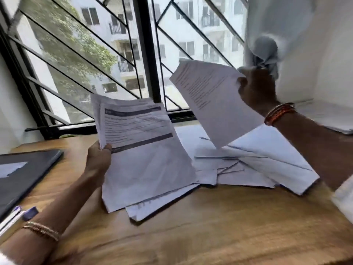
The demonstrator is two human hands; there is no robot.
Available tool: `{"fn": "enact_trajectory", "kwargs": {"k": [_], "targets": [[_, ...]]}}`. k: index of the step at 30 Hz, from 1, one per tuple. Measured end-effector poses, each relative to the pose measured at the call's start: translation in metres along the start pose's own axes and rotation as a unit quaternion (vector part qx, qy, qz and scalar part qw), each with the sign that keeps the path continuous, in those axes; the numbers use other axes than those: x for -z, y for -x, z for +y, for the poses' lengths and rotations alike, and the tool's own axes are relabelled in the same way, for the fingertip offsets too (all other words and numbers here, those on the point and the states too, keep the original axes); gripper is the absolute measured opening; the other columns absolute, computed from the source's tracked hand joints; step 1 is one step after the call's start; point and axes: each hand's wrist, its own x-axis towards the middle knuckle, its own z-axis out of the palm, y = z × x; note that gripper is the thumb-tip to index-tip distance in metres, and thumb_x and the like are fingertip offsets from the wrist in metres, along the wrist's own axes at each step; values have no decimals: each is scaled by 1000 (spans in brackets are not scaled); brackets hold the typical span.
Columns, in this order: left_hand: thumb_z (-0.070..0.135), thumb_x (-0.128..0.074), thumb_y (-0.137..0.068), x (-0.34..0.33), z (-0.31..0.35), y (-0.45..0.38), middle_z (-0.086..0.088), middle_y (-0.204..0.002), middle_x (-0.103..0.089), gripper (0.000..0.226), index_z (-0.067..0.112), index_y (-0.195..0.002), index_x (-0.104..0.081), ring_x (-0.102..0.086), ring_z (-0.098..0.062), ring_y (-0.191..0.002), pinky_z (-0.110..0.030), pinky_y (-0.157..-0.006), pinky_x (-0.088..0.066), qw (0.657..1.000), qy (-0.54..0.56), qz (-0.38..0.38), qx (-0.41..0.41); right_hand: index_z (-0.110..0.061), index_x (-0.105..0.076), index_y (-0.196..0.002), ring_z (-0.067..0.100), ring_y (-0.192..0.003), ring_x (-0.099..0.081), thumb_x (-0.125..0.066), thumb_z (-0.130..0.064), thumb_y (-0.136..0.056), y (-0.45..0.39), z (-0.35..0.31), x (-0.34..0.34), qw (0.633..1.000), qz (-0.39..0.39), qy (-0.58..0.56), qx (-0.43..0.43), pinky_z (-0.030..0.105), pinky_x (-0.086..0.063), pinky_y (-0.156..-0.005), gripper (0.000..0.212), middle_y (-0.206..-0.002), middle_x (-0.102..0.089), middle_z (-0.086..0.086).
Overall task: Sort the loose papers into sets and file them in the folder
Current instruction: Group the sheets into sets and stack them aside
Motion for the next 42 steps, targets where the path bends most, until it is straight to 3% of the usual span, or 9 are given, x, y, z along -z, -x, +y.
{"fn": "enact_trajectory", "kwargs": {"k": [3, 6, 11, 15, 19, 25, 35, 39, 42], "targets": [[4, -41, -99, -9, 13, 4, -17, -122, -58, 30, -1, -125, -53, -53, -23, -91, -30, -77, -44, 1000, 17, -16, 2, -19, -66, -117, 48, -83, -61, -48, -10, -88, 4, 9, 54, 986, 85, 113, 93, 44, -47, -70, 36, -92, -66, 28], [7, -42, -99, 0, 20, -13, -18, -106, -60, 22, 9, -118, -54, -60, -7, -57, -17, -44, -46, 999, 18, -27, 6, -18, -68, -108, 43, -69, -63, -55, -5, -79, 47, 18, 62, 969, 50, 152, 185, 37, -46, -60, 34, -81, -68, 21], [27, -59, -82, 45, -72, -103, -17, -126, -60, 49, 9, -128, -55, -60, -36, -110, -49, -90, -51, 997, -33, -47, 59, -15, -61, -100, 35, -95, -59, -67, -17, -79, 121, 18, 43, 873, -396, 267, 98, 33, -41, -76, 22, -99, -60, 11], [16, -50, -92, 54, -38, -60, -9, -127, -56, 39, 5, -130, -53, -55, -29, -114, -39, -94, -45, 998, -39, -4, 53, -13, -50, -106, 26, -101, -52, -62, -33, -88, 102, -7, 39, 758, -584, 287, 41, 33, -43, -83, 30, -119, -56, 10], [15, -37, -100, 55, -10, -29, -15, -138, -48, 40, 1, -137, -43, -45, -31, -126, -31, -93, -36, 987, -101, 124, 2, -6, -42, -137, 28, -128, -43, -54, -48, -91, 93, -78, 28, 851, -498, 78, 148, 38, -36, -106, 63, -142, -46, 11], [16, -31, -102, 65, -1, -18, -22, -141, -43, 38, 1, -135, -41, -37, -36, -129, -35, -96, -28, 965, -163, 201, -34, -7, -48, -110, 25, -99, -51, -56, -54, -88, 116, -142, -44, 763, -609, 53, 212, 32, -43, -83, 52, -121, -56, 11], [14, -32, -100, 69, -10, -32, -19, -139, -45, 38, 7, -137, -39, -40, -38, -126, -40, -98, -32, 958, -188, 214, -20, -10, -45, -79, 24, -80, -47, -44, -27, -100, 117, -138, -51, 823, -535, 23, 188, 28, -33, -66, 27, -83, -51, 9], [15, -32, -100, 69, -7, -33, -21, -140, -45, 41, 10, -140, -38, -40, -38, -126, -41, -99, -33, 957, -173, 233, -14, -2, -67, -89, 27, -75, -70, -51, -5, -96, 75, -131, -9, 716, -670, -185, 64, 38, -58, -69, 17, -80, -72, 11], [12, -32, -99, 70, -7, -37, -24, -138, -45, 39, 5, -136, -42, -41, -40, -124, -40, -97, -32, 953, -129, 273, -7, 0, -74, -77, 16, -61, -70, -55, -3, -78, 43, -128, 29, 636, -641, -429, -4, 26, -58, -56, 19, -73, -73, 9]]}}
